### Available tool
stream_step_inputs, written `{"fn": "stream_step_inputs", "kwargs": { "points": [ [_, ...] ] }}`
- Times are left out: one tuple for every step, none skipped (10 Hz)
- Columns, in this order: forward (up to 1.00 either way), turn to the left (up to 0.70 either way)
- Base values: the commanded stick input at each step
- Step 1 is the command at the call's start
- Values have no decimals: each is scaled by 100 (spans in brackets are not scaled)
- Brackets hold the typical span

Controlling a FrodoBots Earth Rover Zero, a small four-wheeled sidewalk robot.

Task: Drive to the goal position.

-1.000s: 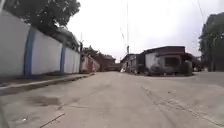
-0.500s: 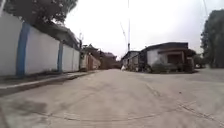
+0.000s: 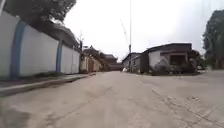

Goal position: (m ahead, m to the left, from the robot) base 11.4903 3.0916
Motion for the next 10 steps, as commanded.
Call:
{"fn": "stream_step_inputs", "kwargs": {
  "points": [
    [85, 0],
    [85, 0],
    [85, 0],
    [85, 0],
    [85, 0],
    [85, 0],
    [85, 0],
    [85, 0],
    [85, 0],
    [85, 0]
  ]
}}
